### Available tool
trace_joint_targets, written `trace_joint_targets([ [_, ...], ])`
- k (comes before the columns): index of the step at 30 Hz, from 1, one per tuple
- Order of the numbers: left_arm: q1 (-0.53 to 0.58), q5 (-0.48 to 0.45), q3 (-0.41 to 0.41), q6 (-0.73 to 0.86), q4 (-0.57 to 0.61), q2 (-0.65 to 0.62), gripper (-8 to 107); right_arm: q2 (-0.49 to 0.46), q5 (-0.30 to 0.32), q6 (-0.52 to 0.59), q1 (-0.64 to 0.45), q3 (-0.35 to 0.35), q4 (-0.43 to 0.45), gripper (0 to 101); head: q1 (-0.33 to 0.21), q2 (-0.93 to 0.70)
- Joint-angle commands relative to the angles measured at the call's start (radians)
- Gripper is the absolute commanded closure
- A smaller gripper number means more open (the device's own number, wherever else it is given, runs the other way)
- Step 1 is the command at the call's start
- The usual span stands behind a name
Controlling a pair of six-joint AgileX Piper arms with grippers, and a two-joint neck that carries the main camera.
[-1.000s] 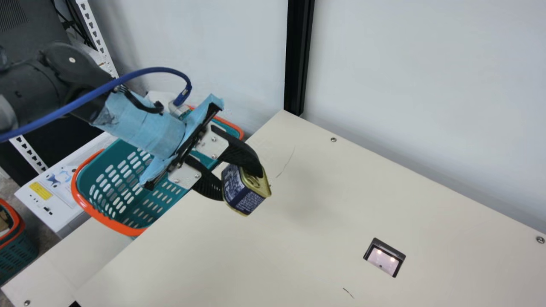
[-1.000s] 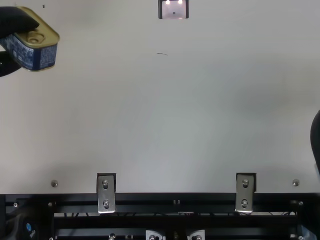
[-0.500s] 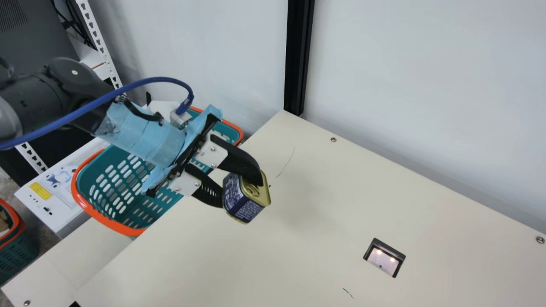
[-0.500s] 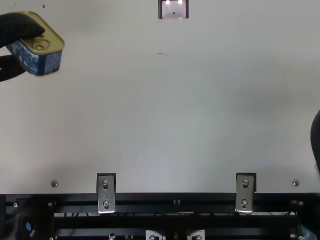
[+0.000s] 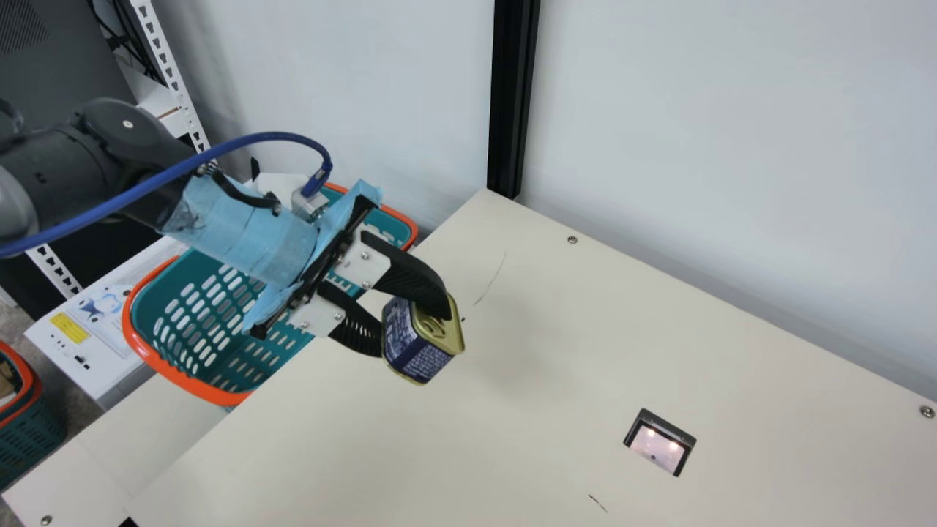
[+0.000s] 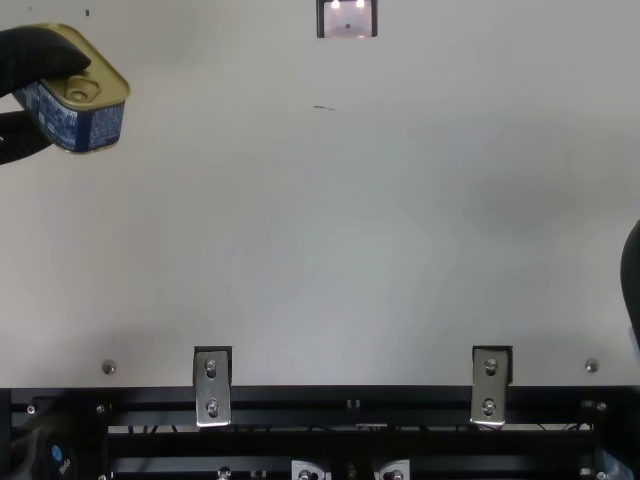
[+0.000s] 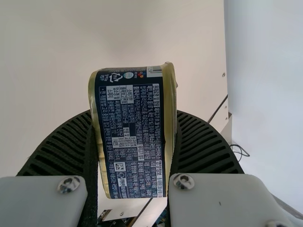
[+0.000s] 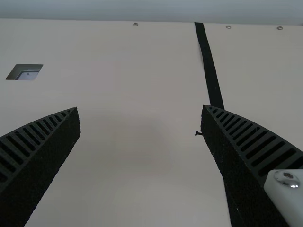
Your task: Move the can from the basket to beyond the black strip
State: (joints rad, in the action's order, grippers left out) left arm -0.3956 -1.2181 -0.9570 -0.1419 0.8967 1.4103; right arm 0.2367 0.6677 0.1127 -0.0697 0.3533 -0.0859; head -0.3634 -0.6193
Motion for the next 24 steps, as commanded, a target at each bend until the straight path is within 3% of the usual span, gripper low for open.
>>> trace_joint_targets([
  [1, 0.000, 0.000, 0.000, 0.000, 0.000, 0.000, 89, 0.000, 0.000, 0.000, 0.000, 0.000, 0.000, 0, -0.070, -0.029],
  [10, 0.053, 0.037, -0.013, 0.031, 0.005, -0.033, 89, 0.000, 0.000, 0.000, 0.000, 0.000, 0.000, 0, -0.070, -0.029],
  [24, 0.263, 0.165, -0.043, 0.155, 0.003, -0.127, 89, 0.000, 0.000, 0.000, 0.000, 0.000, 0.000, 0, -0.071, -0.038],
])
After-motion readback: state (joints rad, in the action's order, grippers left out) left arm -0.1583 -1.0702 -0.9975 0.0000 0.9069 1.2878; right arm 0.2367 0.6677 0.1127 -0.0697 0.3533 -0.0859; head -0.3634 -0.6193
